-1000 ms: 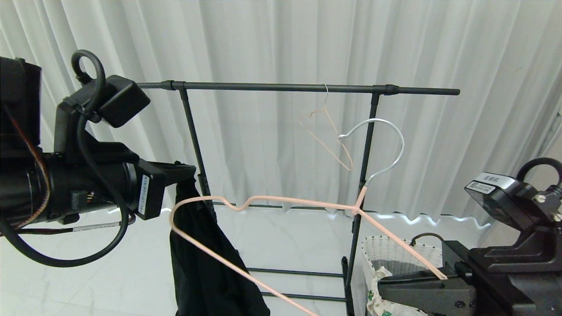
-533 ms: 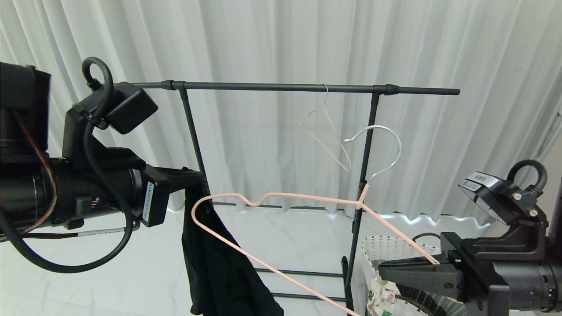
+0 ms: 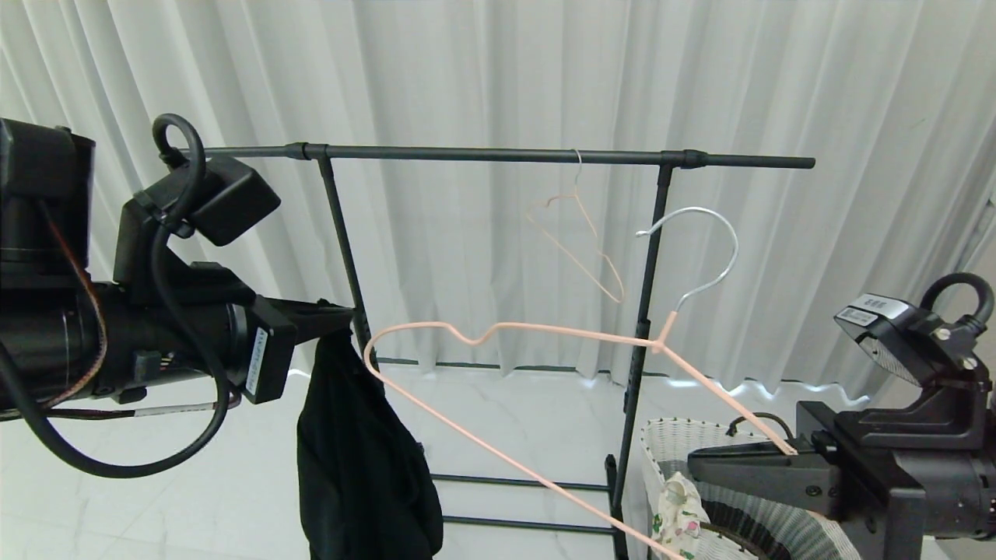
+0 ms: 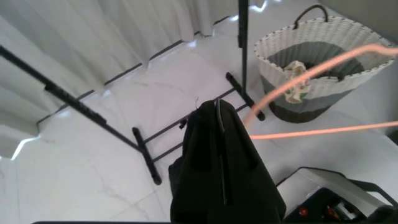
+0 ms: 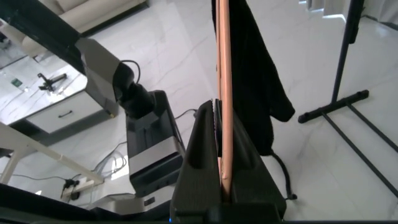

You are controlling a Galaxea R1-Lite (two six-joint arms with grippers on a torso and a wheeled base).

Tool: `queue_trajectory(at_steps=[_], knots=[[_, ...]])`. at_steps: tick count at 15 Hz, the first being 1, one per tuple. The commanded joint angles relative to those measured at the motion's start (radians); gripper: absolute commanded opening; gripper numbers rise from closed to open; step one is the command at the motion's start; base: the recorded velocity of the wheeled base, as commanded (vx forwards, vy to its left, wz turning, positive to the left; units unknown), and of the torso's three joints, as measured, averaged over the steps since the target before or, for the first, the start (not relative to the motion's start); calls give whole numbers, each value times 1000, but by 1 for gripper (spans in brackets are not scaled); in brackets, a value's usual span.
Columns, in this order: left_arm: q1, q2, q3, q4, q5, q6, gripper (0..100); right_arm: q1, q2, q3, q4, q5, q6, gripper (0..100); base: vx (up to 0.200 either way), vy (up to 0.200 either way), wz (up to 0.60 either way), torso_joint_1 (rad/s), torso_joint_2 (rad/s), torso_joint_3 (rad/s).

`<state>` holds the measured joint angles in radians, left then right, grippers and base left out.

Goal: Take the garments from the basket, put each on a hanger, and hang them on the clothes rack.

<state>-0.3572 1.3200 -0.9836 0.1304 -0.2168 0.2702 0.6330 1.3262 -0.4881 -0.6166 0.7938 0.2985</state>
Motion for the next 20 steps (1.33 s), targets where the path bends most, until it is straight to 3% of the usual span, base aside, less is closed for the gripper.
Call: queue_trajectory(at_steps=[1, 6, 11, 20], knots=[[-37, -4, -3, 0, -3, 0, 0, 4, 44, -30, 0, 1, -2, 0, 0, 0, 0, 0, 0, 0], [-66, -5, -3, 0, -4, 0, 0, 24, 67, -53, 0, 2, -4, 0, 0, 0, 0, 0, 0, 0], [-68, -1, 0, 0, -4, 0, 0, 54, 74, -47, 1, 59, -6, 0, 0, 0, 0, 0, 0, 0], [-42, 13, 17, 0, -4, 18, 0, 39, 51, -14, 0, 90, -4, 0, 0, 0, 0, 0, 0, 0]])
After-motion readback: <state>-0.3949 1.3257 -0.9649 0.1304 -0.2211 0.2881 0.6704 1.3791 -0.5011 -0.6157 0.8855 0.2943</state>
